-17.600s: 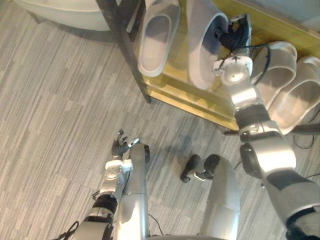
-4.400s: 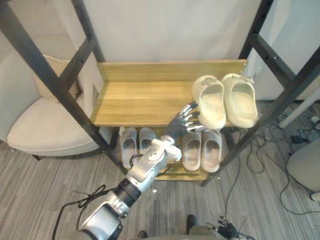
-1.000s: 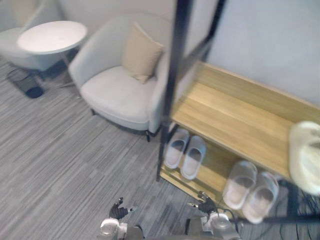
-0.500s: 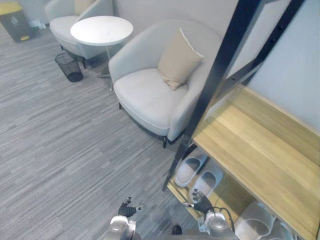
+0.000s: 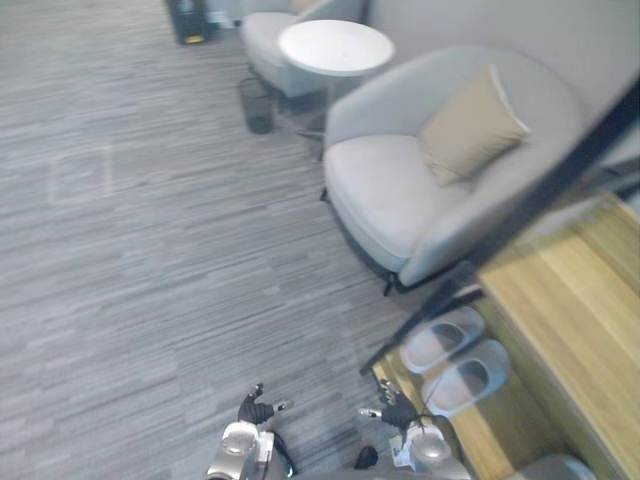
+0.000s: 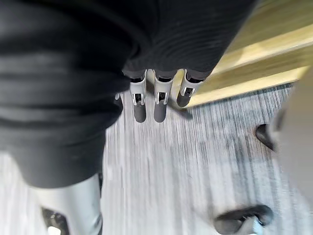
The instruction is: Organize the slippers on the shoe rack
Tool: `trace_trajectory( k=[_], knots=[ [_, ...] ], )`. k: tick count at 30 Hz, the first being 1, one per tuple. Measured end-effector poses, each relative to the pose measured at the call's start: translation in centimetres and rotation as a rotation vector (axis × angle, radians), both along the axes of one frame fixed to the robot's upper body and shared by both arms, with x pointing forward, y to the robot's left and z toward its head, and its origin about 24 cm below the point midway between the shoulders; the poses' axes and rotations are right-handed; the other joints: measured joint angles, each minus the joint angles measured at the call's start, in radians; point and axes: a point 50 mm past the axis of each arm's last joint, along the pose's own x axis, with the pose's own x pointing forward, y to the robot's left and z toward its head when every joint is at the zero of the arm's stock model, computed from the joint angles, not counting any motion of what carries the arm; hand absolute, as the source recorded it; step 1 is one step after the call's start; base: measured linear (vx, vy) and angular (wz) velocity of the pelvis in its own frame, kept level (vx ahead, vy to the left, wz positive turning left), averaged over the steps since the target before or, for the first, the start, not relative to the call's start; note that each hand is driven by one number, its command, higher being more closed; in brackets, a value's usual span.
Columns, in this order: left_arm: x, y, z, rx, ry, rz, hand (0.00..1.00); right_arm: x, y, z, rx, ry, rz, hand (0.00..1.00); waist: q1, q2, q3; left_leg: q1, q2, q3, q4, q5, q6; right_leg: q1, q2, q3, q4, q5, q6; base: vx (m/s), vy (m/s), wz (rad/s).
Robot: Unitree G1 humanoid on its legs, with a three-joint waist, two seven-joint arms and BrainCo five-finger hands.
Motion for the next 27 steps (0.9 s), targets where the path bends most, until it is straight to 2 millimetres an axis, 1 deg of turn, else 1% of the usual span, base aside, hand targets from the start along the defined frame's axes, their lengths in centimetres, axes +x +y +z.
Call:
trace_trajectory(
  k=[1, 2, 3, 5, 6, 7, 8, 9, 10, 12, 14, 15, 17, 18, 19, 20, 21, 22, 23, 24, 25, 26, 27],
  knots=[
    [-0.1, -0.2, -0.1, -0.004, 0.006, -0.003, 0.00, 0.2, -0.6, 0.0, -0.013, 0.002, -0.009, 0.00, 0.005, 0.033, 0.011, -0.013, -0.003, -0.028, 0.020, 0.010, -0.014, 0.017, 0.000, -0.019, 0.018, -0.001, 0.036, 0.04, 0.208, 0.89],
    [-0.2, -0.1, -0.1, 0.000, 0.011, -0.006, 0.00, 0.4, -0.7, 0.1, -0.013, -0.004, -0.022, 0.00, -0.010, 0.017, 0.004, -0.009, -0.062, -0.057, -0.029, 0.025, -0.002, 0.016, -0.020, -0.004, 0.010, 0.000, 0.042, 0.05, 0.248, 1.22],
    [-0.5, 0.0, -0.2, 0.001, 0.017, -0.004, 0.00, 0.5, -1.0, 0.2, -0.016, -0.006, -0.034, 0.00, -0.023, 0.006, -0.004, 0.006, -0.130, -0.081, -0.098, 0.039, 0.010, 0.020, -0.053, -0.003, 0.019, 0.000, 0.043, 0.05, 0.259, 1.16],
    [-0.4, 0.2, -0.2, 0.006, 0.013, -0.004, 0.00, 0.8, -1.2, 0.1, -0.026, -0.001, -0.029, 0.00, -0.016, 0.015, 0.000, 0.028, -0.191, -0.105, -0.152, 0.058, 0.041, -0.007, -0.089, 0.015, 0.101, 0.001, 0.047, 0.12, 0.297, 0.74],
    [-1.2, 0.7, -0.4, 0.016, 0.034, 0.001, 0.00, 1.3, -1.0, 0.2, -0.021, -0.004, -0.024, 0.00, -0.011, 0.033, 0.011, 0.070, -0.222, -0.130, -0.199, 0.065, 0.053, -0.033, -0.094, 0.053, 0.214, -0.026, 0.028, 0.12, 0.206, 0.38],
    [-1.3, 0.8, -0.4, 0.018, 0.036, 0.001, 0.00, 1.3, -1.0, 0.2, -0.020, -0.005, -0.023, 0.00, -0.011, 0.037, 0.012, 0.077, -0.225, -0.139, -0.207, 0.067, 0.053, -0.042, -0.085, 0.076, 0.236, -0.034, 0.026, 0.14, 0.184, 0.47],
    [-1.4, 1.1, -0.5, 0.026, 0.040, 0.002, 0.00, 1.2, -0.8, 0.1, -0.015, -0.003, -0.022, 0.00, -0.014, 0.042, 0.011, 0.094, -0.234, -0.162, -0.231, 0.075, 0.053, -0.062, -0.061, 0.128, 0.281, -0.050, 0.026, 0.15, 0.128, 0.81],
    [-1.4, 1.7, -0.4, 0.042, 0.039, 0.003, 0.00, 1.4, -0.6, 0.2, -0.010, -0.005, -0.021, 0.00, -0.021, 0.041, 0.012, 0.129, -0.249, -0.214, -0.283, 0.101, 0.046, -0.100, -0.004, 0.212, 0.325, -0.082, 0.030, 0.19, 0.142, 0.86],
    [-1.4, 1.7, -0.4, 0.043, 0.039, 0.003, 0.00, 1.4, -0.6, 0.2, -0.010, -0.005, -0.022, 0.00, -0.023, 0.041, 0.012, 0.134, -0.250, -0.223, -0.291, 0.105, 0.045, -0.108, 0.006, 0.222, 0.328, -0.086, 0.027, 0.16, 0.083, 0.92],
    [-1.3, 1.9, -0.3, 0.048, 0.034, 0.001, 0.00, 1.6, -0.7, 0.3, -0.010, -0.011, -0.023, 0.00, -0.029, 0.041, 0.017, 0.153, -0.251, -0.283, -0.322, 0.119, 0.038, -0.159, 0.054, 0.258, 0.327, -0.089, 0.024, 0.13, -0.002, 0.82],
    [-0.7, 1.7, -0.1, 0.044, 0.021, -0.002, 0.00, 1.8, -0.6, 0.4, -0.008, -0.019, -0.022, 0.00, -0.032, 0.037, 0.033, 0.180, -0.250, -0.348, -0.346, 0.127, 0.026, -0.200, 0.087, 0.279, 0.297, -0.081, 0.011, 0.14, -0.061, 0.93],
    [-0.6, 1.6, -0.1, 0.041, 0.016, -0.003, 0.00, 1.9, -0.6, 0.4, -0.008, -0.022, -0.022, 0.00, -0.035, 0.038, 0.040, 0.191, -0.250, -0.381, -0.352, 0.128, 0.023, -0.220, 0.101, 0.293, 0.274, -0.070, -0.005, 0.17, -0.112, 0.93],
    [-0.8, 1.5, -0.2, 0.036, 0.021, -0.001, 0.00, 2.2, -0.6, 0.6, -0.007, -0.030, -0.019, 0.00, -0.036, 0.024, 0.049, 0.226, -0.253, -0.442, -0.363, 0.121, 0.000, -0.233, 0.117, 0.315, 0.216, -0.033, -0.036, 0.19, -0.143, 0.95],
    [-1.1, 1.6, -0.3, 0.037, 0.027, 0.003, 0.00, 2.1, -0.5, 0.5, -0.004, -0.028, -0.019, 0.00, -0.036, 0.014, 0.050, 0.239, -0.258, -0.465, -0.361, 0.113, -0.012, -0.233, 0.115, 0.318, 0.193, -0.003, -0.050, 0.23, -0.204, 0.83],
    [-1.5, 1.7, -0.4, 0.039, 0.037, 0.007, 0.00, 1.9, -0.4, 0.4, -0.002, -0.022, -0.021, 0.00, -0.036, -0.005, 0.047, 0.248, -0.269, -0.487, -0.354, 0.097, -0.031, -0.230, 0.102, 0.318, 0.176, 0.036, -0.068, 0.30, -0.261, 0.75],
    [-1.9, 1.6, -0.6, 0.026, 0.047, 0.030, 0.00, 1.7, -1.0, 0.4, -0.016, -0.019, -0.024, 0.00, -0.039, 0.002, 0.040, 0.245, -0.250, -0.503, -0.318, 0.066, -0.061, -0.217, 0.106, 0.296, 0.199, 0.007, -0.079, 0.29, -0.228, 0.61],
    [-1.9, 1.5, -0.5, 0.013, 0.038, 0.049, 0.00, 1.7, -1.3, 0.4, -0.025, -0.020, -0.023, 0.00, -0.036, 0.015, 0.037, 0.237, -0.230, -0.510, -0.281, 0.041, -0.078, -0.207, 0.119, 0.285, 0.188, -0.009, -0.087, 0.32, -0.213, 0.44],
    [-2.1, 1.5, -0.6, 0.000, 0.042, 0.069, 0.00, 2.2, -1.3, 0.6, -0.025, -0.033, -0.020, 0.00, -0.033, 0.028, 0.041, 0.198, -0.210, -0.505, -0.194, 0.021, -0.105, -0.190, 0.124, 0.265, 0.172, -0.020, -0.097, 0.33, -0.221, 0.36],
    [-1.9, 1.4, -0.5, -0.021, 0.031, 0.088, 0.00, 2.4, -1.4, 0.7, -0.030, -0.040, -0.019, 0.00, -0.038, 0.041, 0.052, 0.110, -0.171, -0.478, 0.004, 0.004, -0.145, -0.153, 0.136, 0.248, 0.137, -0.020, -0.108, 0.32, -0.219, 0.31],
    [-1.7, 1.4, -0.4, -0.034, 0.023, 0.107, 0.00, 2.4, -1.6, 0.7, -0.034, -0.038, -0.019, 0.00, -0.036, 0.052, 0.061, 0.073, -0.139, -0.460, 0.119, 0.005, -0.176, -0.117, 0.148, 0.238, 0.117, -0.020, -0.114, 0.33, -0.191, 0.21],
    [-1.6, 1.5, -0.3, -0.046, 0.012, 0.138, 0.00, 2.3, -1.8, 0.7, -0.042, -0.036, -0.017, 0.00, -0.030, 0.063, 0.071, 0.034, -0.086, -0.418, 0.262, 0.000, -0.196, -0.053, 0.164, 0.232, 0.083, -0.023, -0.124, 0.37, -0.124, -0.03],
    [-1.6, 1.7, -0.3, -0.045, 0.009, 0.151, 0.00, 2.1, -1.9, 0.6, -0.044, -0.028, -0.019, 0.00, -0.027, 0.061, 0.076, 0.027, -0.045, -0.364, 0.337, -0.005, -0.188, 0.006, 0.166, 0.236, 0.050, -0.025, -0.128, 0.36, -0.091, -0.09],
    [-1.7, 1.7, -0.3, -0.048, 0.007, 0.158, 0.00, 2.0, -2.0, 0.5, -0.045, -0.027, -0.022, 0.00, -0.022, 0.056, 0.077, 0.008, -0.022, -0.331, 0.362, -0.014, -0.172, 0.045, 0.162, 0.239, 0.021, -0.026, -0.128, 0.34, -0.037, -0.14]
  ],
)
